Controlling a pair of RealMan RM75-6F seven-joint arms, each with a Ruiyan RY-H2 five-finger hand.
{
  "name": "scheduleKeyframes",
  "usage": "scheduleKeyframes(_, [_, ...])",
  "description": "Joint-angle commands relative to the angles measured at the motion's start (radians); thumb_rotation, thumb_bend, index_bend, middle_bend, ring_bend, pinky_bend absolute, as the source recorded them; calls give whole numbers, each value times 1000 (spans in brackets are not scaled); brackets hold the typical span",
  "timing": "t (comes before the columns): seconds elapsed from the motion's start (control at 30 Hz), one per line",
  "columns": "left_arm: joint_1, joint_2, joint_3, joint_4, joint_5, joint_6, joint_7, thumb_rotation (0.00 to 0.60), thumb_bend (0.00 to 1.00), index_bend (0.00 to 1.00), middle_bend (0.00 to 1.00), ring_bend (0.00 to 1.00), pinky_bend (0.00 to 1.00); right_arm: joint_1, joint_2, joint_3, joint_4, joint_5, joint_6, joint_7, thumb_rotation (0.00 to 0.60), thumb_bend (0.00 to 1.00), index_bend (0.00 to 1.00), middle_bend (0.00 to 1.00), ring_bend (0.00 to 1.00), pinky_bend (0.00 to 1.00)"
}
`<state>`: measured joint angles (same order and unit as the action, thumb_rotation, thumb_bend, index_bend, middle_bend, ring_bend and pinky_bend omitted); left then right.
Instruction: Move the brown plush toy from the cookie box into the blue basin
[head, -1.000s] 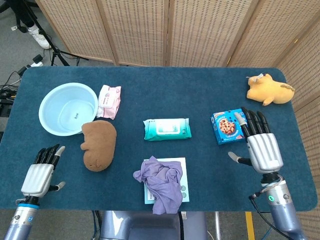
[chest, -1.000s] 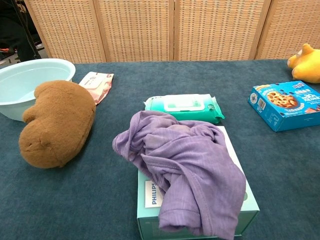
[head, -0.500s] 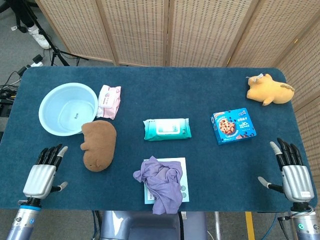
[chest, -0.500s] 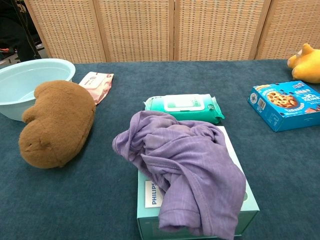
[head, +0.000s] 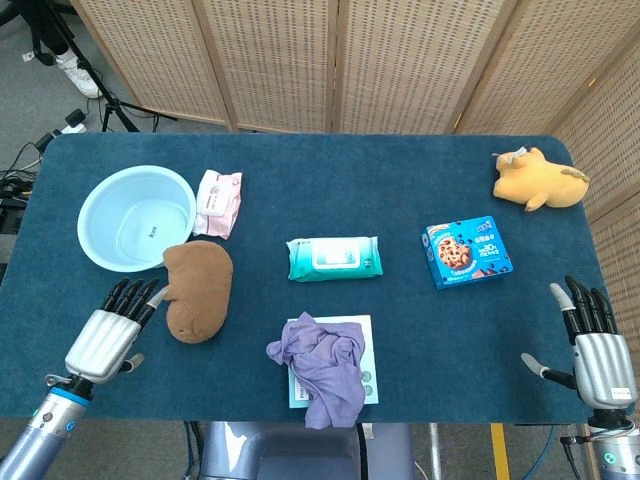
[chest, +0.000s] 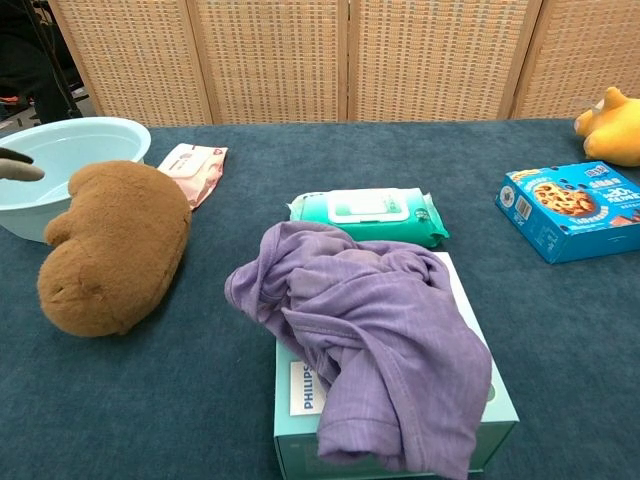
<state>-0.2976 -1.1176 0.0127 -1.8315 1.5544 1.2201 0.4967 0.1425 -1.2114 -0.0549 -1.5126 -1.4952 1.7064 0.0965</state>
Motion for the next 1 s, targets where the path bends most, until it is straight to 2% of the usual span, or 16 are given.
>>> scheduleKeyframes(0.03, [-66, 60, -3, 38, 98, -49, -23, 600, 0, 0, 0, 0, 0, -6, 2, 8, 2, -2, 0, 5, 600, 0, 0, 0, 0, 0])
scheduleKeyframes(0.23, [-175, 176, 44, 157, 333, -95, -135, 600, 0, 0, 0, 0, 0, -20, -5, 35, 12, -8, -3, 10, 600, 0, 0, 0, 0, 0])
scheduleKeyframes(0.33, [-214, 214, 65, 182, 386, -120, -192, 600, 0, 0, 0, 0, 0, -25, -9, 44, 15, -13, -3, 7, 600, 0, 0, 0, 0, 0])
scheduleKeyframes(0.53, [-263, 224, 76, 205, 425, -190, -163, 600, 0, 0, 0, 0, 0, -38, -11, 61, 17, -20, -4, 12, 600, 0, 0, 0, 0, 0])
scheduleKeyframes(0.67, [-306, 191, 78, 223, 444, -260, -132, 600, 0, 0, 0, 0, 0, -48, -14, 82, 22, -15, 5, 23, 600, 0, 0, 0, 0, 0])
scheduleKeyframes(1.0, [-351, 98, 52, 313, 405, -298, -130, 600, 0, 0, 0, 0, 0, -60, -12, 100, 20, -23, -16, 28, 600, 0, 0, 0, 0, 0])
